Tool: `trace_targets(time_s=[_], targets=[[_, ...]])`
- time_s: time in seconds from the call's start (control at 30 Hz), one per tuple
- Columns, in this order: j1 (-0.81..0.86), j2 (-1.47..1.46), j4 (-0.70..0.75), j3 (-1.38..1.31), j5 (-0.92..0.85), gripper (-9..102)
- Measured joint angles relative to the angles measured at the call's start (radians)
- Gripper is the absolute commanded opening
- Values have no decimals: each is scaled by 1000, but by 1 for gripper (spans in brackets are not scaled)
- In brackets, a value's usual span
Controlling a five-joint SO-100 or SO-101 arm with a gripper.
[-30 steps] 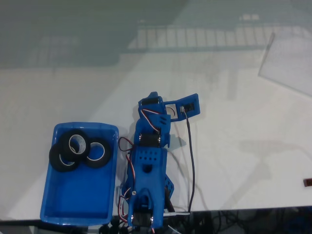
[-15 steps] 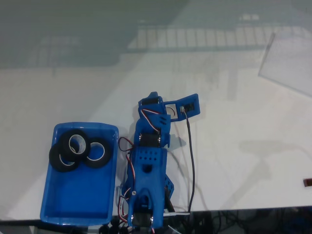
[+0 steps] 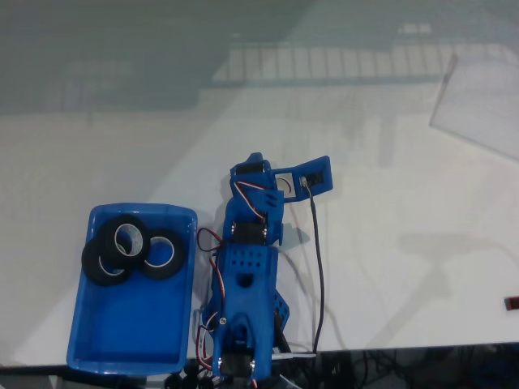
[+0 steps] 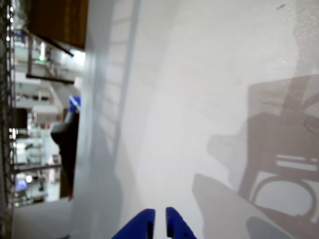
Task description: Grasp all tape and put them in the bin.
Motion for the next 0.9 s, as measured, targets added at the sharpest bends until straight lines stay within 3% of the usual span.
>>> trace_targets(time_s=[0.9], targets=[[0, 0, 0, 0, 9, 0]])
